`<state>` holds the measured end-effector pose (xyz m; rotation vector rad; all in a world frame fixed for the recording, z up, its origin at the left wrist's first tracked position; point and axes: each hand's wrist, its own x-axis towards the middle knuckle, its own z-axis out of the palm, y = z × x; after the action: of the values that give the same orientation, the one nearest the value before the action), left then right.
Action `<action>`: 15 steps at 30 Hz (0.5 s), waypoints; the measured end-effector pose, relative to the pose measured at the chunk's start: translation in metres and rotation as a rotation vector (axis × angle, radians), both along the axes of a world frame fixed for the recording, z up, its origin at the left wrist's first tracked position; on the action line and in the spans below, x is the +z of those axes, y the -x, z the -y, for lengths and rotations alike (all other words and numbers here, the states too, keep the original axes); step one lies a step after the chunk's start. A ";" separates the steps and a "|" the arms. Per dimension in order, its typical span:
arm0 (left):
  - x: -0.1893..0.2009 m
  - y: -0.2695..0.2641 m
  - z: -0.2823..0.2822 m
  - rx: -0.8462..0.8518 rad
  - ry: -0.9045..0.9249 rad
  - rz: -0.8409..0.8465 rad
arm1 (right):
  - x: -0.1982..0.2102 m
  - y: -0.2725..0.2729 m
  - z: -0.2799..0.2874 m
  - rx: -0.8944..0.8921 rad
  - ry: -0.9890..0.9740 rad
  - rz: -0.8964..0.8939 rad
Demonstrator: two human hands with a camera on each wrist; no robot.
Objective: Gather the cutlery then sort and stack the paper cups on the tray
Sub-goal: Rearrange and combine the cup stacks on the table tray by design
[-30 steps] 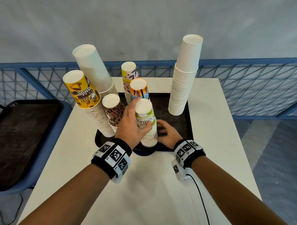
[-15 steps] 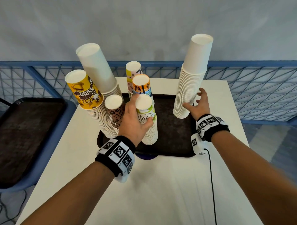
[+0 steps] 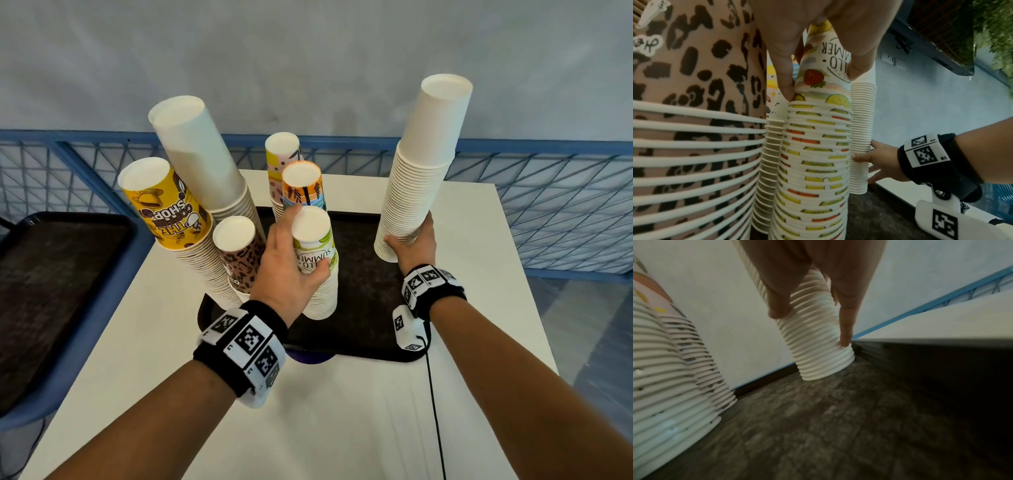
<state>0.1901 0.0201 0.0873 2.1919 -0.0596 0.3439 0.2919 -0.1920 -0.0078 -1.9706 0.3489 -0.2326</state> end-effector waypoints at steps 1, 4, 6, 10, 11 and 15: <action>0.000 0.000 0.000 -0.002 0.000 0.002 | -0.001 -0.001 0.001 -0.004 0.015 0.001; -0.001 0.000 -0.002 -0.001 -0.004 0.007 | -0.005 -0.003 0.002 -0.009 0.042 0.003; -0.002 0.000 -0.002 -0.002 -0.006 0.006 | -0.007 -0.002 0.002 -0.011 0.041 0.011; -0.001 -0.001 -0.001 -0.004 0.002 0.009 | -0.013 -0.004 0.004 0.016 0.033 -0.011; -0.001 -0.001 0.000 -0.004 0.001 0.012 | -0.014 -0.004 0.005 0.010 0.024 -0.040; 0.000 0.000 -0.003 -0.033 0.005 0.008 | -0.009 0.014 0.003 -0.089 0.009 -0.093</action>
<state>0.1900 0.0229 0.0871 2.1820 -0.0984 0.3337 0.2777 -0.1946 -0.0165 -1.9807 0.4975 -0.1997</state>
